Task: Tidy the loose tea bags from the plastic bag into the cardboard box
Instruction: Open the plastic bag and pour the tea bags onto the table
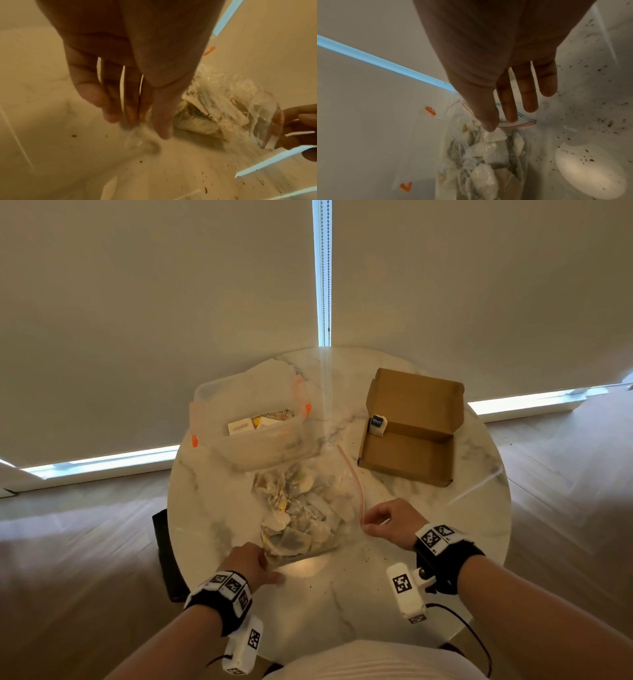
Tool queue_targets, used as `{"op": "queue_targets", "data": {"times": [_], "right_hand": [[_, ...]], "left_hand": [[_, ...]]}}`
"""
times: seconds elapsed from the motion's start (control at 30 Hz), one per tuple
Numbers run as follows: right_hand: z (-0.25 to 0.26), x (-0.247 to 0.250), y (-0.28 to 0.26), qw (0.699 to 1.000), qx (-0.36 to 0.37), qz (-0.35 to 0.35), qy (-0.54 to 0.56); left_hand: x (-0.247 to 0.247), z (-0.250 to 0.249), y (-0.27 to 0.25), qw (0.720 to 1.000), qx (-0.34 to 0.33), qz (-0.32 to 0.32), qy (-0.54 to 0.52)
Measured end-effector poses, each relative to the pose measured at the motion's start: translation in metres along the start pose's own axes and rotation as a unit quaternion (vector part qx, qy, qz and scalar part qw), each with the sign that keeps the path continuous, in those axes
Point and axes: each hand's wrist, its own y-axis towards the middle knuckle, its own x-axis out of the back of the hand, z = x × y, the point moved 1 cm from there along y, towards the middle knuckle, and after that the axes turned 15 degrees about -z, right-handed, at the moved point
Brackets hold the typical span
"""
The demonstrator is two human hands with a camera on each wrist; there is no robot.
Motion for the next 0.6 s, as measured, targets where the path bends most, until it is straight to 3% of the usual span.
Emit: {"op": "queue_targets", "data": {"times": [0.13,0.23,0.37,0.47,0.6], "right_hand": [[0.006,-0.005,0.007,0.999,0.013,-0.006,-0.051],[0.011,-0.005,0.014,0.998,0.020,-0.037,-0.056],[0.022,0.004,0.017,0.993,0.000,-0.105,0.061],[0.032,0.012,0.020,0.985,0.000,-0.126,0.119],[0.036,0.015,0.027,0.983,-0.009,-0.128,0.133]], "left_hand": [[-0.004,0.004,0.002,0.995,0.013,-0.078,-0.062],[0.008,0.007,-0.005,0.992,0.000,-0.099,-0.076],[0.036,0.011,-0.015,0.977,-0.020,-0.170,-0.130],[0.050,0.009,-0.025,0.983,-0.052,-0.142,-0.109],[0.067,0.004,-0.032,0.980,-0.058,-0.154,-0.111]]}}
